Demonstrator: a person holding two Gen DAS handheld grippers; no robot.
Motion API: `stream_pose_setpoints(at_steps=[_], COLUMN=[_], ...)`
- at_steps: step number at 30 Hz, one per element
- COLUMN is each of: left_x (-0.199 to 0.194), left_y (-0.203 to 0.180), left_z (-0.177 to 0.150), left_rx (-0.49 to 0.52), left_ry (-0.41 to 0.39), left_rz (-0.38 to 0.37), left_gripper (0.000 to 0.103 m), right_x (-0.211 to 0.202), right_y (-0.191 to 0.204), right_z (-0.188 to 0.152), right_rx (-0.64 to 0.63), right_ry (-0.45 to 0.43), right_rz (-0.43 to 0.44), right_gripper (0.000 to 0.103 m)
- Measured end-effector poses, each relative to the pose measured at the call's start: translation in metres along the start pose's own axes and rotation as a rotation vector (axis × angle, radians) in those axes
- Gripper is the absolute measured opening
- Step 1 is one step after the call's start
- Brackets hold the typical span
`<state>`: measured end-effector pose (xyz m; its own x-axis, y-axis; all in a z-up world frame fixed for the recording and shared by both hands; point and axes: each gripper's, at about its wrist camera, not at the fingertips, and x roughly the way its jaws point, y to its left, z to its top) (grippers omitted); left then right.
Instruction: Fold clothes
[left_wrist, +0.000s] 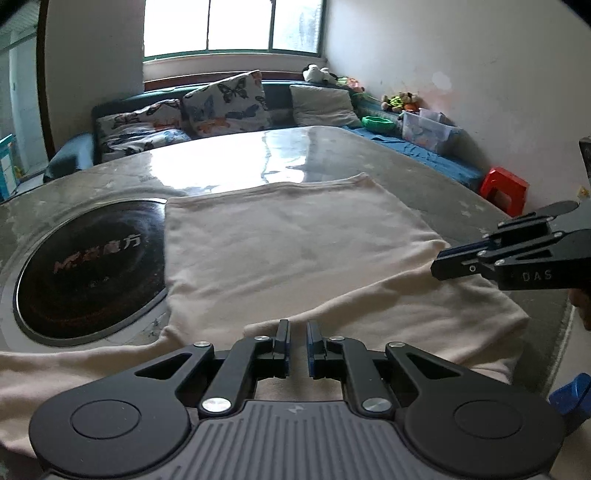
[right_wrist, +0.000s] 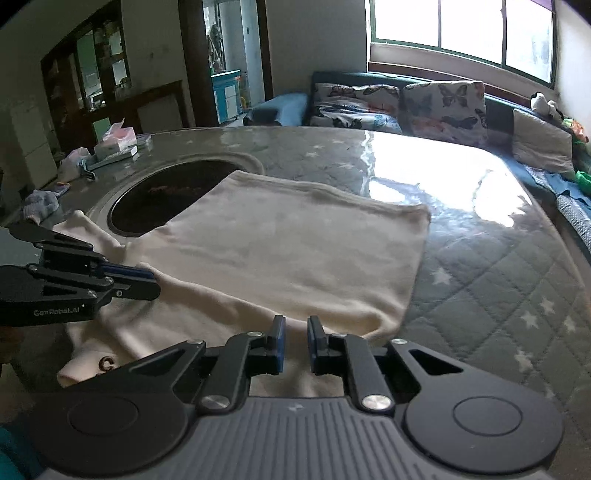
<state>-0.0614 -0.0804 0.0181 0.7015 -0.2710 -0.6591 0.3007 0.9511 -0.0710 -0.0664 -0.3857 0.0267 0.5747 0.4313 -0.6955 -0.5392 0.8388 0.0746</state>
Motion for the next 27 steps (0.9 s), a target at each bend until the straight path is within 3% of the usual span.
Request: stream_pose_setpoints(at_steps=[6, 13, 17, 20, 24, 27], left_x=[-0.013, -0.03, -0.036, -0.041, -0.055, -0.064], left_y=[0.003, 0.002, 0.003, 0.005, 0.014, 0.027], left_z=[-0.006, -0.018, -0.03, -0.035, -0.038, -0.04], left_rx=[0.0, 0.02, 0.021, 0.017, -0.003, -0.041], left_ry=[-0.008, -0.009, -0.006, -0.008, -0.03, -0.043], left_rz=[-0.011, -0.017, 0.003, 0.013, 0.049, 0.08], left_gripper=[0.011, 0.014, 0.028, 0.029, 0.04, 0.04], right_x=[0.006, -0.013, -0.014, -0.01, -0.011, -0.008], right_y=[-0.003, 0.024, 0.041, 0.052, 0.063, 0.071], right_z=[-0.005, -0.011, -0.019, -0.024, -0.018, -0.012], right_rx=[0.031, -0.04, -0.075, -0.102, -0.133, -0.146], right_ry=[0.013, 0.016, 0.049, 0.073, 0.061, 0.053], right_rz=[-0.009, 0.067, 0.113, 0.112, 0.106, 0.124], right_gripper=[0.011, 0.012, 0.012, 0.013, 0.013, 0.013])
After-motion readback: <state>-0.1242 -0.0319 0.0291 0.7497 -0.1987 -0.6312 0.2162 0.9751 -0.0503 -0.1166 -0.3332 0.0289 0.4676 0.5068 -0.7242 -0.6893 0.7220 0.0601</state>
